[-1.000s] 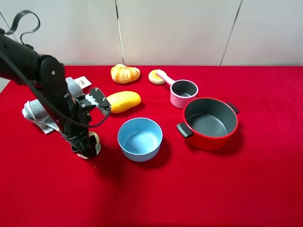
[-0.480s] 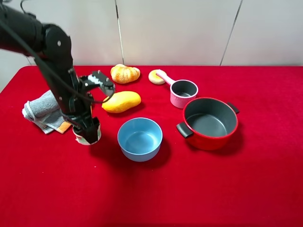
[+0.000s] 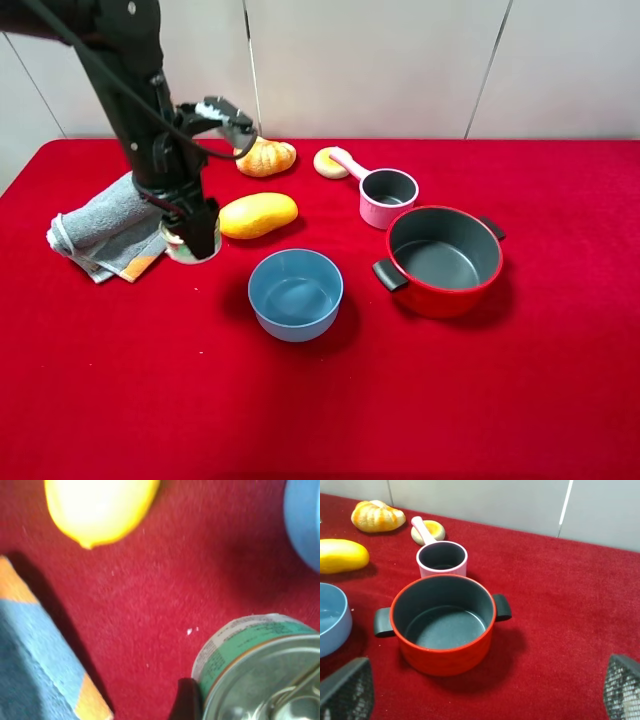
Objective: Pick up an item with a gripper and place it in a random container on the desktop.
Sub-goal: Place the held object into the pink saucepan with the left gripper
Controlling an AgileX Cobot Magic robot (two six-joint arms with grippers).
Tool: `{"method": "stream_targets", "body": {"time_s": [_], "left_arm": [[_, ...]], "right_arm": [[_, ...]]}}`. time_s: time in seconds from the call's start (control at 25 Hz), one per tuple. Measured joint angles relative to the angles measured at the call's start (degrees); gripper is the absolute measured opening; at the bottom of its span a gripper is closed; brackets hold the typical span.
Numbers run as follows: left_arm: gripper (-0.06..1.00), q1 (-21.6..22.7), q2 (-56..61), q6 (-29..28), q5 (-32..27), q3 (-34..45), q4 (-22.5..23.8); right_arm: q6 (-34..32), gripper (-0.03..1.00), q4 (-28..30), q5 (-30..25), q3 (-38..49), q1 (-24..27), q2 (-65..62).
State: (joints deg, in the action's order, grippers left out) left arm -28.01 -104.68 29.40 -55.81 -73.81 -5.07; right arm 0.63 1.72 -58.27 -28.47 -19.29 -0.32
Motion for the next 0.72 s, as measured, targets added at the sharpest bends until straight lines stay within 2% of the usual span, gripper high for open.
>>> {"method": "stream_targets", "body": {"time_s": [0.72], "left_arm": [[0.64, -7.4, -13.9, 0.2, -10.7, -25.2, 0.0]], "right_arm": [[0.0, 0.69, 0.0, 0.0, 0.0, 0.0, 0.0]]}}
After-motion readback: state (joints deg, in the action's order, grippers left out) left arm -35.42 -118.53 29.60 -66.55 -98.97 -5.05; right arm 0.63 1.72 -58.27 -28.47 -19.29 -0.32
